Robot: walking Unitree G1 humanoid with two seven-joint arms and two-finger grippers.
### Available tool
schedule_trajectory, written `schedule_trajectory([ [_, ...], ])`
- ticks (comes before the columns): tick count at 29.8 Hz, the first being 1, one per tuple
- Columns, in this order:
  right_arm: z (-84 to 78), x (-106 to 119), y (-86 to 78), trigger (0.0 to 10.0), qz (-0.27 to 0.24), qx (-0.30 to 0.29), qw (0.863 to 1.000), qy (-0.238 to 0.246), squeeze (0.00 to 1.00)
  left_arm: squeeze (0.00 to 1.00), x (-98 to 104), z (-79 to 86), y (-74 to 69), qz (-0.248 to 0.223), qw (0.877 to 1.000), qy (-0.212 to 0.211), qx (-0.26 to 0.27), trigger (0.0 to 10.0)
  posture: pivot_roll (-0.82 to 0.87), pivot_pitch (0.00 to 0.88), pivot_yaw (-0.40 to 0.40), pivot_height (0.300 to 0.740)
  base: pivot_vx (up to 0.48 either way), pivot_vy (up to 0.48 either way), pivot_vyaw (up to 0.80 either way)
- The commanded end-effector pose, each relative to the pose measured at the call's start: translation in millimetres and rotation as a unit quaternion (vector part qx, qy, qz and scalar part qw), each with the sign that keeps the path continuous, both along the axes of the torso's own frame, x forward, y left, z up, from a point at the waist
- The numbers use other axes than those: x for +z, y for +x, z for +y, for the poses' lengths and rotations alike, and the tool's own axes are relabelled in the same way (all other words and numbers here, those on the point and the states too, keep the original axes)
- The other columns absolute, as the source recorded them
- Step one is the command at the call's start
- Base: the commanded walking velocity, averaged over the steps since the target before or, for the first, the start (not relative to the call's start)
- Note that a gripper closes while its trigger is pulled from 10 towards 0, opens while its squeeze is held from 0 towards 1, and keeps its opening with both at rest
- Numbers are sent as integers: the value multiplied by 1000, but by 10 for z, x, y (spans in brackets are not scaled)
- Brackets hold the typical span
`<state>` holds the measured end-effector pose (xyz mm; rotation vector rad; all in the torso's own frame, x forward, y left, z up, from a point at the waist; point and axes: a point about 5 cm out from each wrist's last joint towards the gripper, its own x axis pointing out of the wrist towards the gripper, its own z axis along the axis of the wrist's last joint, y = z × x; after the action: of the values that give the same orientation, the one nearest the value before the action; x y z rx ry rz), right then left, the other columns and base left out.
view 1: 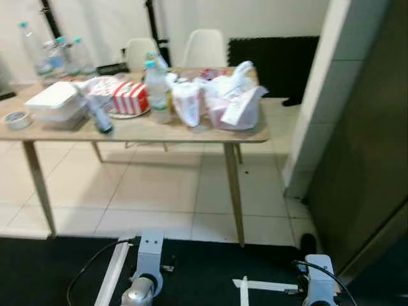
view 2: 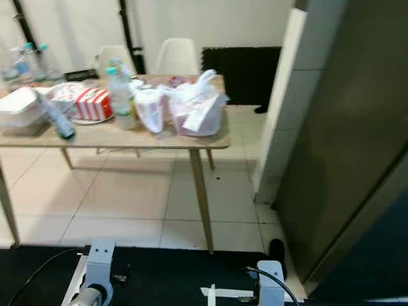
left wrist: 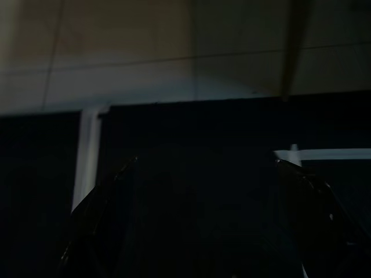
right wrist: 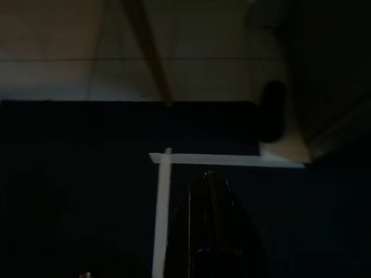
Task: Restocking fridge
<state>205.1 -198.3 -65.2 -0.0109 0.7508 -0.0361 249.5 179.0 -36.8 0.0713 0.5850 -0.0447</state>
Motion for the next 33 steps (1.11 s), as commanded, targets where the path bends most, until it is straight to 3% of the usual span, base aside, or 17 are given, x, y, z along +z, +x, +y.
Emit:
schedule_trajectory([
  [1,-14,-15,-30,10000,5,-1,1000,-1,0,0,-32,23,-45,8,1000,1,3,10000,-39,12,48,740,0,0,-563],
  [6,-17,-15,-31,10000,4,-1,1000,-2,0,0,-30,20,-42,7,1000,1,3,10000,-42,10,48,740,0,0,-529],
  [26,-6,-18,-38,10000,4,10,1000,-4,0,0,-43,2,-61,8,1000,0,1,10000,-40,32,42,740,0,0,0],
  [33,-1,-19,-42,10000,3,10,1000,-2,0,0,-37,1,-52,7,1000,-1,0,10000,-39,34,45,740,254,0,0],
])
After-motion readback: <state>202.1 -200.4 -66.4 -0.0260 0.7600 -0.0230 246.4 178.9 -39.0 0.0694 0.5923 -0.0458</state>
